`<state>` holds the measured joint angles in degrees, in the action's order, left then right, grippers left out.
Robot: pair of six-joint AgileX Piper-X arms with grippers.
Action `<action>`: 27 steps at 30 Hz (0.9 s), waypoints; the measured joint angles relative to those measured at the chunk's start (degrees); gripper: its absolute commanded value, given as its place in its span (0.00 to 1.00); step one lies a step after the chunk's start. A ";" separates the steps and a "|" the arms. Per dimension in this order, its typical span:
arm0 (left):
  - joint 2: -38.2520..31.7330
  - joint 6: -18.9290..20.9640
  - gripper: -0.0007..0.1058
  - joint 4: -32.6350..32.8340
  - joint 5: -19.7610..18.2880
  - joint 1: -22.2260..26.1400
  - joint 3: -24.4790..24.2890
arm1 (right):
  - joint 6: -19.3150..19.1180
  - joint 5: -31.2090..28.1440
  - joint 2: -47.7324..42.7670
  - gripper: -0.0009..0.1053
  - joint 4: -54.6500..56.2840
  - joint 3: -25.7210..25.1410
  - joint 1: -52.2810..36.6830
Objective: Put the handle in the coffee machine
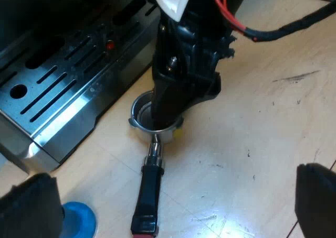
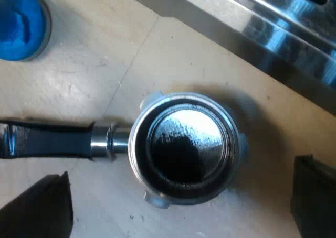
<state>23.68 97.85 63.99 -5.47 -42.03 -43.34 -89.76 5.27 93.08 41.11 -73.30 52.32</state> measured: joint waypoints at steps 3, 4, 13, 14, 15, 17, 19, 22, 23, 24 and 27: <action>0.00 0.00 0.86 -0.14 0.00 0.00 0.00 | -0.71 0.01 1.90 0.81 -2.23 -0.24 0.00; 0.00 0.00 0.86 -0.14 0.00 0.00 0.00 | -0.74 0.16 2.49 0.81 -2.82 -0.26 0.00; 0.00 0.00 0.86 -0.14 0.00 0.00 0.00 | -1.94 0.90 7.00 0.81 -4.81 -0.39 0.00; 0.00 0.00 0.86 -0.14 0.00 0.00 0.00 | -1.92 0.90 7.15 0.81 -4.86 -0.39 0.00; 0.00 0.00 0.86 -0.14 0.00 0.00 0.00 | -2.22 0.90 7.27 0.81 -4.86 -0.39 0.00; 0.00 0.00 0.86 -0.14 0.00 0.00 0.00 | -2.40 0.90 7.60 0.81 -5.05 -0.39 0.00; 0.00 0.00 0.86 -0.14 0.00 0.00 0.00 | -2.39 0.90 8.17 0.81 -5.03 -0.39 0.00; 0.00 0.00 0.86 -0.14 0.00 0.00 0.00 | -2.39 0.90 9.52 0.81 -5.17 -0.39 0.00; 0.00 0.00 0.86 -0.14 0.00 0.00 0.00 | -2.39 0.90 9.73 0.81 -5.34 -0.39 0.00; 0.00 0.00 0.86 -0.14 0.00 0.00 0.00 | -2.39 0.90 9.80 0.81 -5.36 -0.39 0.00; 0.00 0.00 0.86 -0.14 0.00 0.00 0.00 | -2.39 0.90 10.13 0.81 -5.35 -0.39 0.00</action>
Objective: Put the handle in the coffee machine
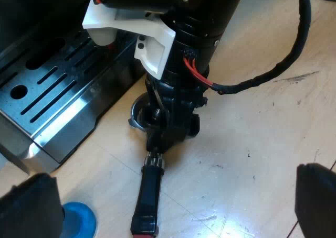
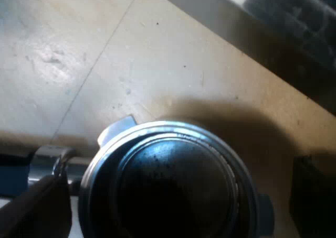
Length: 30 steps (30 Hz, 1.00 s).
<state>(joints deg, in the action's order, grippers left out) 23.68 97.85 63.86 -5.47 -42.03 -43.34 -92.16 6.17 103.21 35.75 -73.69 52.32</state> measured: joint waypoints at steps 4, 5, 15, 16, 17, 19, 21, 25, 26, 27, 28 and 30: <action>0.00 0.00 0.86 0.00 0.00 0.00 0.00 | 0.00 0.00 0.19 0.81 -0.45 0.00 0.00; 0.00 0.00 0.86 0.00 0.00 0.00 0.00 | 0.00 0.00 0.19 0.81 -0.80 0.00 0.00; 0.00 0.00 0.86 0.00 0.00 0.00 0.00 | 0.00 0.28 0.19 0.22 -0.68 0.00 0.00; 0.00 0.00 0.86 0.00 0.00 0.00 0.00 | 0.00 0.30 0.19 0.18 -0.68 0.00 0.00; 0.00 0.00 0.86 0.00 0.00 0.00 0.00 | 0.00 0.27 0.19 0.10 -0.45 -0.14 0.00; 0.00 0.00 0.86 0.00 0.00 0.00 0.00 | 0.00 0.27 0.19 0.01 0.26 -0.38 0.00; 0.00 -0.41 0.86 0.00 0.00 0.00 0.00 | 0.17 0.32 0.19 0.01 1.52 -0.83 0.00; 0.00 -0.93 0.86 0.00 0.00 0.00 0.00 | 1.11 0.17 -0.14 0.01 4.32 -1.26 0.00; 0.00 -0.93 0.86 0.00 0.00 0.00 0.00 | 1.64 -0.01 -0.56 0.01 5.10 -1.26 0.00; 0.00 -0.93 0.86 -0.17 0.00 0.00 0.17 | 2.59 -0.10 -1.09 0.01 6.19 -1.26 0.00; 0.00 -0.93 0.86 -0.16 0.00 0.00 0.21 | 3.01 -0.18 -1.50 0.01 6.70 -1.26 0.00; 0.00 -1.13 0.86 -0.16 0.00 0.00 0.62 | 3.99 -0.48 -2.75 0.01 8.13 -1.26 0.00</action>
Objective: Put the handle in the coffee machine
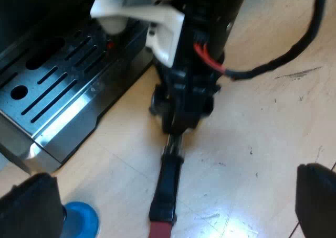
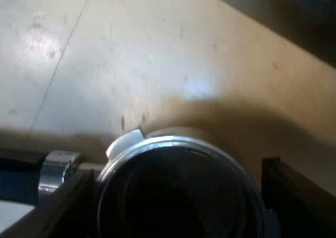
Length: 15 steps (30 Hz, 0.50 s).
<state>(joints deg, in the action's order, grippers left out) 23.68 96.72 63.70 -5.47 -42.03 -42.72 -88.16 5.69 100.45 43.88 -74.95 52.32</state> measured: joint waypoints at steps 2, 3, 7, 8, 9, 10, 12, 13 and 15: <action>0.00 -0.93 0.86 0.00 0.00 0.00 0.27 | 0.78 -0.52 -1.96 0.01 1.66 0.00 0.00; 0.00 -1.40 0.86 0.00 0.00 0.00 0.45 | 1.16 -0.68 -2.59 0.01 2.33 0.00 0.00; 0.00 -9.04 0.86 0.02 -1.74 0.00 0.59 | 2.01 -1.16 -6.64 0.01 6.58 -0.06 0.00; 0.00 -10.66 0.86 0.02 -1.74 0.00 0.59 | 2.01 -1.16 -7.45 0.01 7.61 -0.06 0.00; 0.00 -12.10 0.86 0.02 -1.74 0.00 0.59 | 2.15 -1.28 -8.45 0.01 8.80 -0.06 0.00; 0.00 -12.59 0.86 0.02 -1.74 0.00 0.59 | 2.27 -1.25 -8.77 0.01 9.19 -0.06 0.00; 0.00 -13.57 0.86 0.02 -1.74 0.00 0.59 | 2.45 -1.25 -9.95 0.01 10.45 -0.06 0.00; 0.00 -13.78 0.86 0.02 -1.74 0.00 0.59 | 2.43 -1.25 -10.92 0.01 11.21 -0.06 0.00; 0.00 -14.36 0.86 0.02 -1.74 0.00 0.59 | 2.43 -1.25 -12.27 0.01 12.08 -0.06 0.00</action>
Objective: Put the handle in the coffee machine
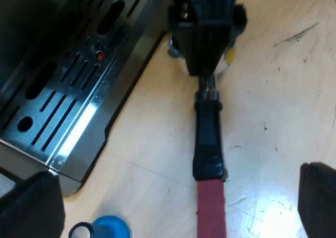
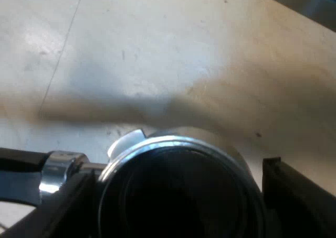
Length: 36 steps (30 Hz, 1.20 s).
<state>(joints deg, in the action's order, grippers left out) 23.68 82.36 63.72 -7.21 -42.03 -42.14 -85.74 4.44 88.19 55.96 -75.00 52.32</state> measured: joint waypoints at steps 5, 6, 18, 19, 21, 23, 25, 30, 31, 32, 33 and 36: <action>0.00 0.00 0.86 -1.17 -3.16 0.00 1.70 | 0.90 0.00 -3.54 0.01 1.83 0.00 0.00; 0.00 0.00 0.86 -1.20 -3.70 0.00 2.16 | 0.90 0.00 -3.82 0.01 2.06 0.00 0.00; 0.12 -0.05 0.86 -9.29 -8.22 0.00 10.04 | 1.37 0.26 -10.24 0.01 3.51 0.00 0.00; 0.12 -0.05 0.86 -10.16 -8.52 0.00 10.81 | 1.37 0.23 -10.62 0.01 3.51 0.00 0.00; 0.12 -0.05 0.86 -11.09 -8.64 0.00 11.62 | 1.52 0.67 -11.07 0.01 3.66 0.00 0.00; 0.12 -0.05 0.86 -12.44 -8.73 0.00 13.71 | 1.51 1.08 -11.59 0.01 3.81 0.00 0.00; 0.12 -0.05 0.86 -13.67 -8.75 0.00 14.97 | 1.51 1.47 -12.06 0.01 3.81 0.00 0.00; 0.12 -0.05 0.86 -15.83 -8.98 0.00 17.46 | 1.28 3.71 -12.66 0.01 4.64 0.00 0.00; 0.12 -0.05 0.86 -16.71 -9.18 0.00 17.90 | 1.07 3.90 -12.66 0.01 5.16 0.00 0.00; 0.12 -0.05 0.86 -17.44 -9.56 0.00 18.20 | 0.77 3.88 -12.66 0.01 5.95 0.00 0.00; 0.12 -0.05 0.86 -17.90 -9.68 0.00 18.37 | 0.45 3.88 -12.66 0.01 6.15 0.00 0.00; 0.12 -0.05 0.86 -20.45 -10.36 0.00 19.51 | 0.05 4.48 -12.66 0.01 6.60 0.00 0.00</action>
<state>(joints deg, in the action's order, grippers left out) 23.80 82.30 43.27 -17.56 -42.03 -22.63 -85.68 8.91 75.53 62.56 -75.00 52.32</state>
